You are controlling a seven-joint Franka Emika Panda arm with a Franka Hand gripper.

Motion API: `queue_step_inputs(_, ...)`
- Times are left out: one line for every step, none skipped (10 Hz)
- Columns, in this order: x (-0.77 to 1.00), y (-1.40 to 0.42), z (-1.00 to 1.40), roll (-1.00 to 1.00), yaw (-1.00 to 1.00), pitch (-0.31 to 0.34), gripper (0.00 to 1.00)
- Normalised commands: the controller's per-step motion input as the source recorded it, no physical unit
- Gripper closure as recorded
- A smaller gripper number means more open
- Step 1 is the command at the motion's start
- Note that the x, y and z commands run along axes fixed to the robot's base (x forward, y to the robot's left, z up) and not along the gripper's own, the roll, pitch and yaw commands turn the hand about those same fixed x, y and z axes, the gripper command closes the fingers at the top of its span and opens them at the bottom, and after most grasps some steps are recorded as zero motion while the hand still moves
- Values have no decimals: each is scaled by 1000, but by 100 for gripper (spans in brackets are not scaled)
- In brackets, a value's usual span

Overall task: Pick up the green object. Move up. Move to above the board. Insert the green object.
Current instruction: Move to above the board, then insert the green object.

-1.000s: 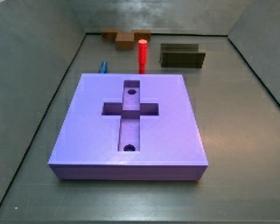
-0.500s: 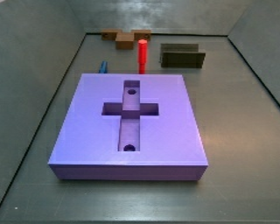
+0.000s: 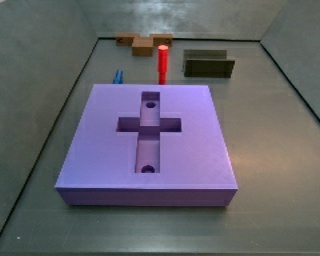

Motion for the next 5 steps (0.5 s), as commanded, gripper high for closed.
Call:
queue_step_inputs(90, -300, 63, 19, 5, 164, 100)
queue_step_inputs(0, 0, -23, 0, 0, 0, 100)
queue_step_inputs(0, -17, -291, -11, 0, -83, 100)
queue_step_inputs(89, 0, -577, -19, 0, -97, 100)
queue_step_inputs(191, -29, -789, 0, 0, -77, 100)
